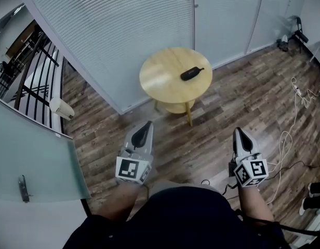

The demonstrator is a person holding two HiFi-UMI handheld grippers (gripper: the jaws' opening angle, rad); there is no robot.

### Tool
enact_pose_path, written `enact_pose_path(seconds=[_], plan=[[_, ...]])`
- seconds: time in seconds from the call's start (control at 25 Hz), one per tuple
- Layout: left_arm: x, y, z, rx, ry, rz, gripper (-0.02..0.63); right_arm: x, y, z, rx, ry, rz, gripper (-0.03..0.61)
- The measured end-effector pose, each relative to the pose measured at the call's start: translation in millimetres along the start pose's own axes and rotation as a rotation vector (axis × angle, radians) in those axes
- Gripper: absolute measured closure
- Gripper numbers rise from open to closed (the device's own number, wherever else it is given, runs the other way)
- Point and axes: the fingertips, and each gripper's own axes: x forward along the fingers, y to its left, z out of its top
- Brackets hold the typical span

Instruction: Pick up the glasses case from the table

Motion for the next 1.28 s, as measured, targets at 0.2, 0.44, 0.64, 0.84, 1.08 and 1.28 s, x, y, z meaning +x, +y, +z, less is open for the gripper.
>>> enact_pose_path(seconds=[0.2,0.44,0.64,0.84,1.08,1.28], plan=[[25,-14,9,-0.012,-0.030,0.020,0.611,10,-28,-9,0.026,0.009,0.005,0.571],[69,-15,-13,-0.019,0.031,-0.006,0.611,33,-53,-9,0.058,0.017,0.004,0.571],[132,-11,-33,-0.029,0.049,-0.077,0.611,69,-78,-16,0.087,0.029,-0.025,0.571],[201,19,-44,-0.065,0.033,-0.091,0.611,122,-100,-24,0.088,0.072,-0.044,0.571],[285,74,-73,-0.046,0.051,-0.094,0.611,230,-119,-13,0.088,0.112,-0.026,0.571],[351,125,-80,-0.065,0.052,-0.095,0.611,331,-128,-4,0.078,0.142,0.010,0.571]])
